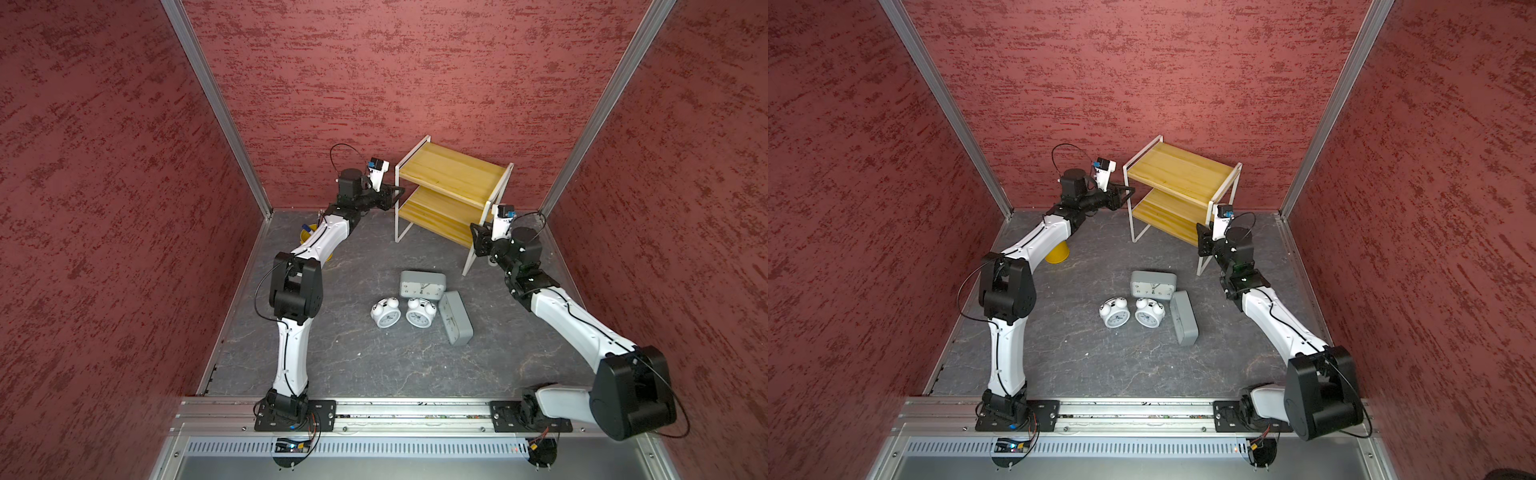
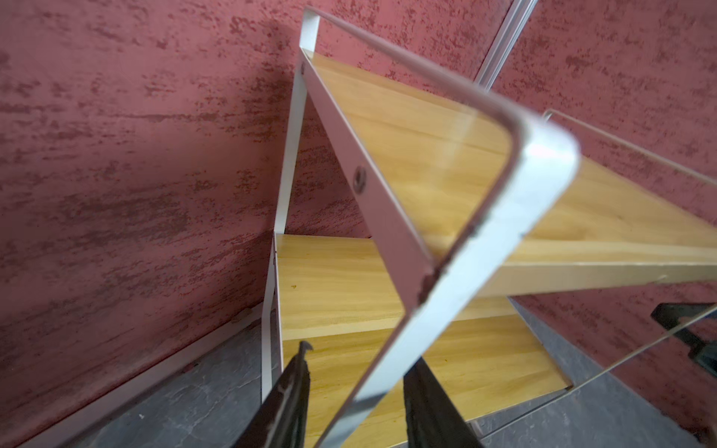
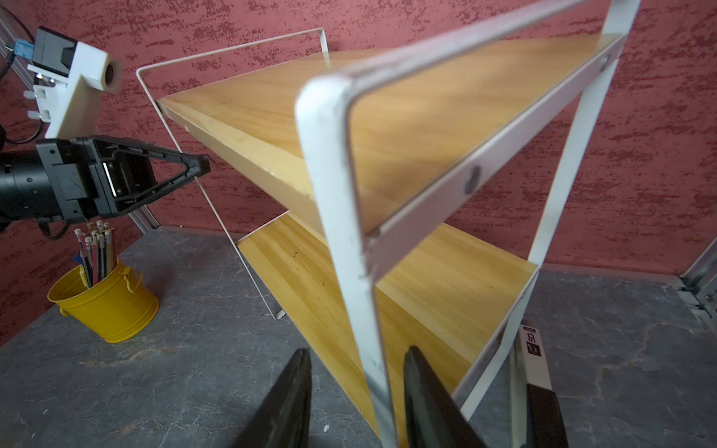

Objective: Place the alarm clocks on the shelf by style
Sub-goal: Adjust the shelf at the center of the board.

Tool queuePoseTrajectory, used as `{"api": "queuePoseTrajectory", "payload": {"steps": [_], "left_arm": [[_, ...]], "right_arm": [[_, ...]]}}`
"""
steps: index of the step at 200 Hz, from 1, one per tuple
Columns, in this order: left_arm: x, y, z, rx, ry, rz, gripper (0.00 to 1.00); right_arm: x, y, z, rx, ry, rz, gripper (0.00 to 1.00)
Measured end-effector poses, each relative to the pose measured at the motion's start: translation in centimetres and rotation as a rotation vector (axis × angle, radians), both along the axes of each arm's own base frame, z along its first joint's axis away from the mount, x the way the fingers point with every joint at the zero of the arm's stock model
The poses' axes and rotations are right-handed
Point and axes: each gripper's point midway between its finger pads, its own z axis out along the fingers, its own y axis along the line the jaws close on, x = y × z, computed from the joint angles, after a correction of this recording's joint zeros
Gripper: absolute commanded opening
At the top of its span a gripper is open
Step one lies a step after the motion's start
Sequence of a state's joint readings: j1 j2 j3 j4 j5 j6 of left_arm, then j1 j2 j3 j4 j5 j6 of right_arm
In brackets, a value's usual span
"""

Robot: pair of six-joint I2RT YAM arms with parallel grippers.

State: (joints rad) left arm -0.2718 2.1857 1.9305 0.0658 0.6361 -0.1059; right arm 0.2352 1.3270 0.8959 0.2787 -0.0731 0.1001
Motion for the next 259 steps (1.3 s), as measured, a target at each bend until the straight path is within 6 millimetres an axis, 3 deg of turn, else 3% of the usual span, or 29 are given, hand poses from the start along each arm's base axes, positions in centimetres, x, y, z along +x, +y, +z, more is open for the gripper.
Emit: {"api": "queuePoseTrajectory", "payload": {"steps": [34,71,112,259], "left_arm": [[0.1,-0.1,-0.3,0.031,-0.034,-0.013,0.13],[0.0,0.0,-0.4,0.069,-0.082,-0.028,0.04],[-0.8,0.6,-0.5,0.077,-0.092,-0.005,0.03],[-9.4,6.9,-1.0,0.131,0.005,0.189,0.03]], "right_arm": [[0.4,-0.1,0.0,-0.002,0.000,-0.015,0.22],[0.6,-0.4,0.0,-0.008,-0.005,-0.036,0.12],[0.7,-0.3,-0.1,-0.055,-0.022,-0.022,0.05],[0.8,3.1,0.0,-0.068,-0.074,0.216,0.03]]}}
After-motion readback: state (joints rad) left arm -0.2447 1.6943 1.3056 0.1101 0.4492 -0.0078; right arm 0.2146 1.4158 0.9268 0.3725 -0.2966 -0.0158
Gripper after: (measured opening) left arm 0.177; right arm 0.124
